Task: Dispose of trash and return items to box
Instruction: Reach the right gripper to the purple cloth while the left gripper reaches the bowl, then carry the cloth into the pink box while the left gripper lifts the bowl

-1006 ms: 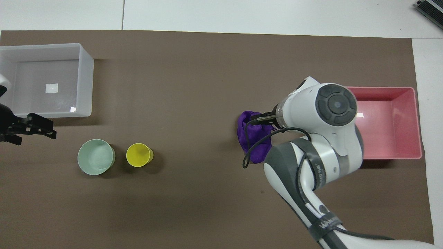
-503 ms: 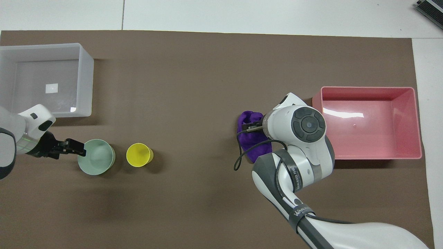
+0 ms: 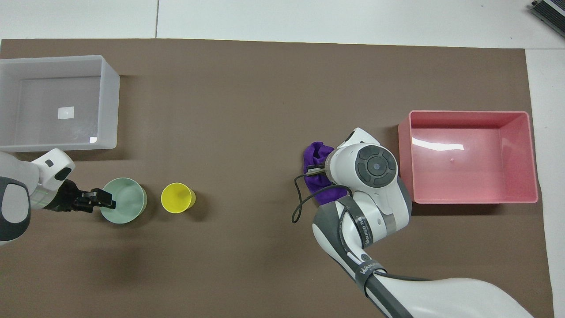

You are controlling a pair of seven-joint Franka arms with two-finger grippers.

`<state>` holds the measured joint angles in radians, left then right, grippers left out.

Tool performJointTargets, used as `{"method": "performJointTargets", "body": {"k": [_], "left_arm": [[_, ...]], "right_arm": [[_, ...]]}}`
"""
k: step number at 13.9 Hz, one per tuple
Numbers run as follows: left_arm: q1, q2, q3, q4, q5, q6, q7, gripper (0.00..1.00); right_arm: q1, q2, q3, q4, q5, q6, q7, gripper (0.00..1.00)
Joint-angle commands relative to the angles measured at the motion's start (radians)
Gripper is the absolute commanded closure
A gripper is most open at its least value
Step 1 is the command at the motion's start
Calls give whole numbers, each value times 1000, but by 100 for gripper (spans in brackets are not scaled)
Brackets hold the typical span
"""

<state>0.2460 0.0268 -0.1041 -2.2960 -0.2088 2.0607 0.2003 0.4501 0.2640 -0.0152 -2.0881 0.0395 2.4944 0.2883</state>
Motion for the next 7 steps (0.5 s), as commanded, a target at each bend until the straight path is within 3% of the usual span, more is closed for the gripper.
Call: {"method": "performJointTargets", "body": {"k": [1,2,3,7], "left_arm": [[12,24,-6,-5,-24,29,24,80],[6,24,-6,3,-24,18,25,94],[12,24,-6,15,-24,6,24,100],[21,25,-5,108,-24,-115,22,100]], "right_arm": [[-8,-29,0,37,17,-96,70,100],[-7,-40,-3,69,16,-153,115,100],[-7,-45,-3,106,16,-201,153,100],[-8,-81,-6,258,7,-375,255,100]]}}
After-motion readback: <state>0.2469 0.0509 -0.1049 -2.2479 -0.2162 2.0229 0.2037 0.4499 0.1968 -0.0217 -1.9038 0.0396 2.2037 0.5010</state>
